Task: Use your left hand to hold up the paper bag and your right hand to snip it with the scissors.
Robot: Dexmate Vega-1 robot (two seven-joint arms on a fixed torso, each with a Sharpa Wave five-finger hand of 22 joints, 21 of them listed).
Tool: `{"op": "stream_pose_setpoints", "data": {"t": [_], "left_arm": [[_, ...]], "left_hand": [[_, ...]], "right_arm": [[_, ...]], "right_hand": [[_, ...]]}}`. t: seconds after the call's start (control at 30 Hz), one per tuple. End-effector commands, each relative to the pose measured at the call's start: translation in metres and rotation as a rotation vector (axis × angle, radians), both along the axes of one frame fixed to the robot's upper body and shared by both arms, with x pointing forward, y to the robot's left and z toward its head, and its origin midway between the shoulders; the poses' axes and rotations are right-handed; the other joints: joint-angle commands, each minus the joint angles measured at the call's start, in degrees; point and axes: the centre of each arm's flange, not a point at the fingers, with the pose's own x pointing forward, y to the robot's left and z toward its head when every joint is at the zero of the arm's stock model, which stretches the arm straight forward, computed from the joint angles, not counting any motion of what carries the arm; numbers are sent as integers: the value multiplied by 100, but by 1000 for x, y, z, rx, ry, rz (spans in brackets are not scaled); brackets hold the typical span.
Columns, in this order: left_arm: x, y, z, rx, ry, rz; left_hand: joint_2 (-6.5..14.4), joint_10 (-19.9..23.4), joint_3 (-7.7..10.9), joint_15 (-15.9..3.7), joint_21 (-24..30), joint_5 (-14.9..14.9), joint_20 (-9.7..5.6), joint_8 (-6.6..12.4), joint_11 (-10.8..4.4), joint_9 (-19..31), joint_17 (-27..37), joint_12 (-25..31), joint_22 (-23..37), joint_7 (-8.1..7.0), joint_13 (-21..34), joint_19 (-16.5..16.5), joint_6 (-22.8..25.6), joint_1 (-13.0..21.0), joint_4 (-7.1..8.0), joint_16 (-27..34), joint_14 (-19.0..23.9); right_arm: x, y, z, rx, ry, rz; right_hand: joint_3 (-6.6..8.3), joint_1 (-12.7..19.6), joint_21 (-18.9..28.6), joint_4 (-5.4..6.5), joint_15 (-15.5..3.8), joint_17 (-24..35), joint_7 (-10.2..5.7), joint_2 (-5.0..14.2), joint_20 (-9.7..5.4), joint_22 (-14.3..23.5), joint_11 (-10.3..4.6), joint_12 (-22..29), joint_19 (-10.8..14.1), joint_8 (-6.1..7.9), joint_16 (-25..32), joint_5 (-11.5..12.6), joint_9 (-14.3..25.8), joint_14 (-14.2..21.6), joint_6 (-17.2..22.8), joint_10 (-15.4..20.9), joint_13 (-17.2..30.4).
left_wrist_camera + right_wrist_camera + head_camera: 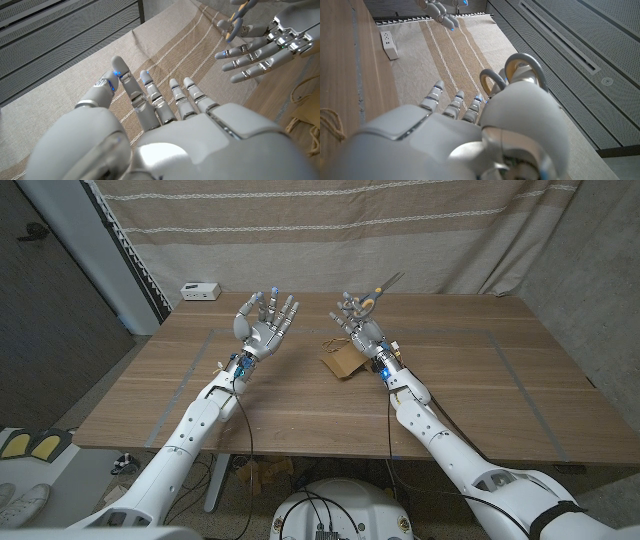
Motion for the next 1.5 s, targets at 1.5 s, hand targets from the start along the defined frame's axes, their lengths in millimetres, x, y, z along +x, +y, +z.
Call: {"op": "stream_pose_setpoints", "data": {"t": [1.5], "left_arm": [[2,6,-4,-14,3,6]], "left_hand": [[9,78,83,-959,-22,-34,-354,-29,11,6,15,-5,34,45,17,61,202,-59,-10,27,57]], "right_arm": [[8,8,-4,66,149,-22]], "right_hand": [[-60,376,1149,-3,-1102,2428,484,-416,-1245,660,42,4709,2721,4530,2785,-173,3842,4101,574,3118,5183]]}}
